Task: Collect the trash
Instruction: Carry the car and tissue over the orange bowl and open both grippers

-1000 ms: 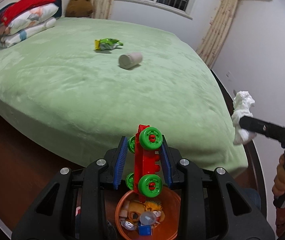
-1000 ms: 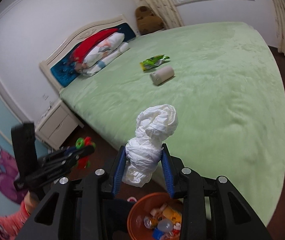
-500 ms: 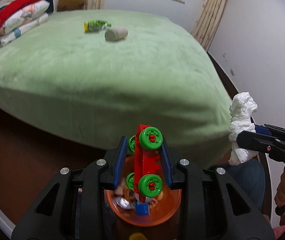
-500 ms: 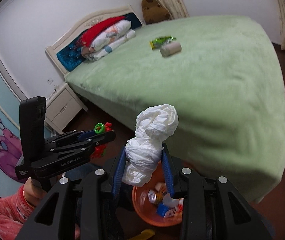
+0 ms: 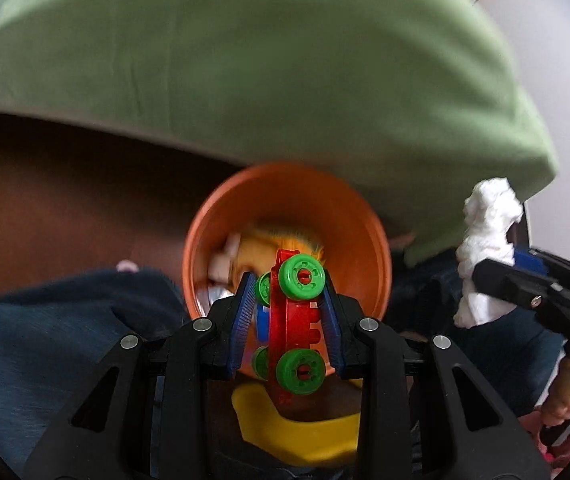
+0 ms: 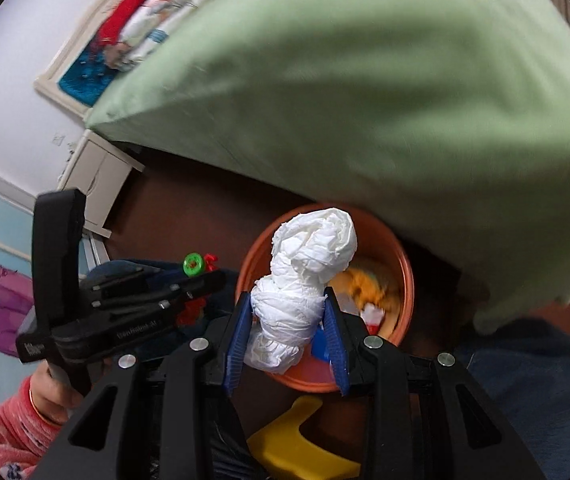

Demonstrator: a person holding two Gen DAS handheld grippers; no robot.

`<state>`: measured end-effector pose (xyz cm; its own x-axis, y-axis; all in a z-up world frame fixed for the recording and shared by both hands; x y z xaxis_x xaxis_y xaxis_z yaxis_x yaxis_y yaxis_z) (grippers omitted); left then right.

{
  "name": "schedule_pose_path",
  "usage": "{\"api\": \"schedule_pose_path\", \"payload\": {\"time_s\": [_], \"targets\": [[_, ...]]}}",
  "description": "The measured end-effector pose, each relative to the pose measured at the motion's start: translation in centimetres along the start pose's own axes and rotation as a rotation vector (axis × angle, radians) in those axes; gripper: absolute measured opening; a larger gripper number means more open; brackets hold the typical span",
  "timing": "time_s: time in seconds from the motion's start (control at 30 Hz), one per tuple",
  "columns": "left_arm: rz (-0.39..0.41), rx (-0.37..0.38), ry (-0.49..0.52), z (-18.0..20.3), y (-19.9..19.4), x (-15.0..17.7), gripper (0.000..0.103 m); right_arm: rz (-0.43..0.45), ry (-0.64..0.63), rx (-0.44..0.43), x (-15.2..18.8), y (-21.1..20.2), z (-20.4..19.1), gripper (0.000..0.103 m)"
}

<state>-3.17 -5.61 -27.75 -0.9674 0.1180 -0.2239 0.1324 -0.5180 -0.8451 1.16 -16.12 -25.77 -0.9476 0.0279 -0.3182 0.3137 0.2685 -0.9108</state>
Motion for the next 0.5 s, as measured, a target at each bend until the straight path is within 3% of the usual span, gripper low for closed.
{"api": "schedule_pose_path", "payload": {"time_s": [0.17, 0.23, 0.27, 0.3, 0.33, 0.5], "targets": [[-0.095, -0.005, -0.050, -1.2, 3.8, 1.2, 0.031, -0.087, 0.051, 0.002, 0.5, 3.3, 1.1, 0.036], [-0.133, -0.007, -0.079, -1.8, 4.9, 1.4, 0.033, -0.107, 0.060, 0.012, 0.7, 4.2, 1.2, 0.042], [-0.146, -0.002, -0.093, -1.9, 5.3, 1.3, 0.037, -0.119, 0.073, 0.022, 0.7, 4.5, 1.4, 0.064], [-0.152, 0.006, -0.109, -2.0, 5.5, 1.4, 0.055, -0.124, 0.084, 0.028, 0.6, 4.6, 1.7, 0.075], [-0.151, 0.007, -0.115, -2.1, 5.5, 1.3, 0.074, -0.118, 0.091, 0.029, 0.7, 4.5, 2.1, 0.075], [-0.109, -0.027, -0.125, -2.6, 4.4, 0.5, 0.082, -0.101, 0.143, 0.027, 0.2, 3.8, 3.3, 0.081]]}}
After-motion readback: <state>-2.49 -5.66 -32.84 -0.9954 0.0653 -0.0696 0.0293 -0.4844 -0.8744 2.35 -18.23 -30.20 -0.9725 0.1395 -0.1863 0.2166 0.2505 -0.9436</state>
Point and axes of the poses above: each gripper's, at about its wrist camera, not at the fingertips, and y roughly the way its jaws point, z to its right, x to its underside, the point moved 5 cm from there along y, roughly the way its jaws point, and after that the axes turned 14 degrees about x, right-handed, at the moved point
